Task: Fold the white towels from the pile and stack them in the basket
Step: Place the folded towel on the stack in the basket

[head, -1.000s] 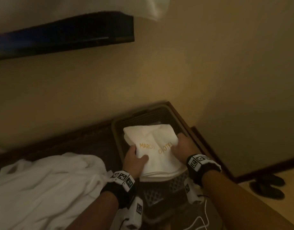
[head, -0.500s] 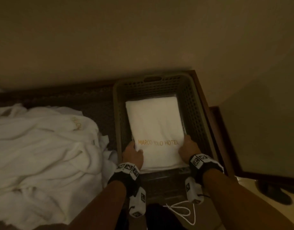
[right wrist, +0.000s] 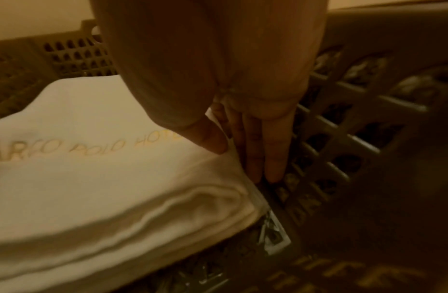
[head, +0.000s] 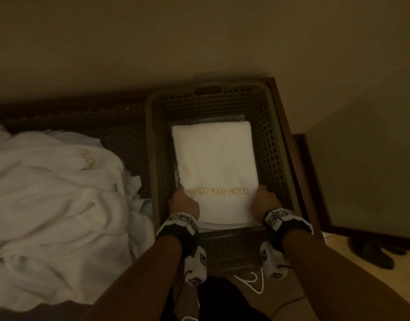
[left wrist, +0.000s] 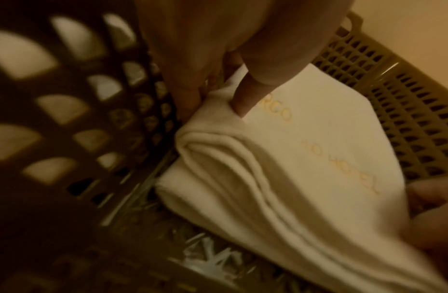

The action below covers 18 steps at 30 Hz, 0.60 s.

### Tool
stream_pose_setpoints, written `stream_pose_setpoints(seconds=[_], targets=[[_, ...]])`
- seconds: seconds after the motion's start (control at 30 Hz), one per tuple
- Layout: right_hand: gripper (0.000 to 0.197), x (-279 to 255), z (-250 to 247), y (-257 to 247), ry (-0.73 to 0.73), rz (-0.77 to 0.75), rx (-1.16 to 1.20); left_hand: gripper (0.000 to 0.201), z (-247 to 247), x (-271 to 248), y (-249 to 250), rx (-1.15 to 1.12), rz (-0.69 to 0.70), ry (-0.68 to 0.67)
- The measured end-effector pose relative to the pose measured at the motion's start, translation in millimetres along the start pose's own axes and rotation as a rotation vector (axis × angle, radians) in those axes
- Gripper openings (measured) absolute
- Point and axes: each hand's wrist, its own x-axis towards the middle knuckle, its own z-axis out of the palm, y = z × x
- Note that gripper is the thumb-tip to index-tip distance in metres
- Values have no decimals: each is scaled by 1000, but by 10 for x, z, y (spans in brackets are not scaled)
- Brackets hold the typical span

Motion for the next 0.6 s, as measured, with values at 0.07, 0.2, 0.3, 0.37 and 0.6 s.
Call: stream_pose_setpoints(seconds=[0.07,0.2,0.3,0.37,0.6], targets=[[47,-10,-24,-13,0,-9,-18,25,-18,-9,35,34,-21,-2],[31,-133,-184,-71,-33,-54,-108,14,-84,-100,-2,65,-30,-56],[26,-274,-375,-212,-34,-112,-182,29,-225,-240,105,40,49,-89],[29,-377,-531,-373,-11,-160,-228,44,-428,-301,258,16,147,-91],[37,-783,-880,-1305,168,-360,-284,6,-1842,-161,533,8,482,78]])
